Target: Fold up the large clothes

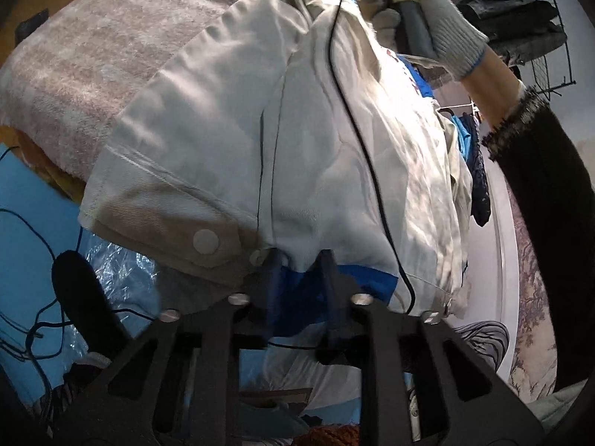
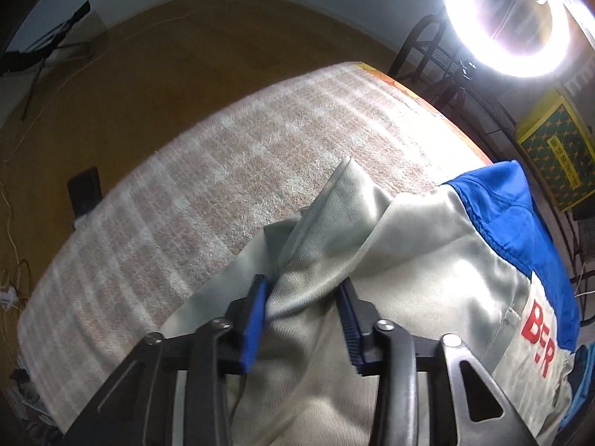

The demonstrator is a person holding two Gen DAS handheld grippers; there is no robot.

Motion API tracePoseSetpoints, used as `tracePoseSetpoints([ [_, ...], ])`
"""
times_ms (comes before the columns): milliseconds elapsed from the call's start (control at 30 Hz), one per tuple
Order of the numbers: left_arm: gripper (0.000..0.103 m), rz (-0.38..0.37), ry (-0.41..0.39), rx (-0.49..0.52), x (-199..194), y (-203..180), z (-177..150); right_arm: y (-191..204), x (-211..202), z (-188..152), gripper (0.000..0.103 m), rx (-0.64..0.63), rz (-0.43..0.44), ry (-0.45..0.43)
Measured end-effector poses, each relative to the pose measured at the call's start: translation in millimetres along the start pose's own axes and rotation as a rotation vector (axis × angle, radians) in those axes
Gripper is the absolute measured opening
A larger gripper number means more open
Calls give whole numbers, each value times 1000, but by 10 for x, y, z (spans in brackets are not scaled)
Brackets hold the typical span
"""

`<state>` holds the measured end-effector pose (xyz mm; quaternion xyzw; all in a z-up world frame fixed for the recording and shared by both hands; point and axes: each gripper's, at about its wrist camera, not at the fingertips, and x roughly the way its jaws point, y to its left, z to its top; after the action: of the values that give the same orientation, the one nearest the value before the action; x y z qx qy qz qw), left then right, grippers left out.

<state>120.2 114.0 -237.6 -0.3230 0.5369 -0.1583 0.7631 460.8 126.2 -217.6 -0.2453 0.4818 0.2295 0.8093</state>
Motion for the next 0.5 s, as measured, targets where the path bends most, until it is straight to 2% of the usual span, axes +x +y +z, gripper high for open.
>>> tracePoseSetpoints([
  [133,4,12,-32,39,-84,-53,-23,-12,-45,40,8,-11,-22,-15],
  [200,4,14,-49,48,-152,-56,-30,-110,-124,72,3,37,14,-36],
  [367,3,32,-118,80,-433,-76,-21,-360,-328,164,1,167,107,-91],
  [500,3,101,-201,116,-682,-79,23,-484,-463,230,1,259,175,-144],
])
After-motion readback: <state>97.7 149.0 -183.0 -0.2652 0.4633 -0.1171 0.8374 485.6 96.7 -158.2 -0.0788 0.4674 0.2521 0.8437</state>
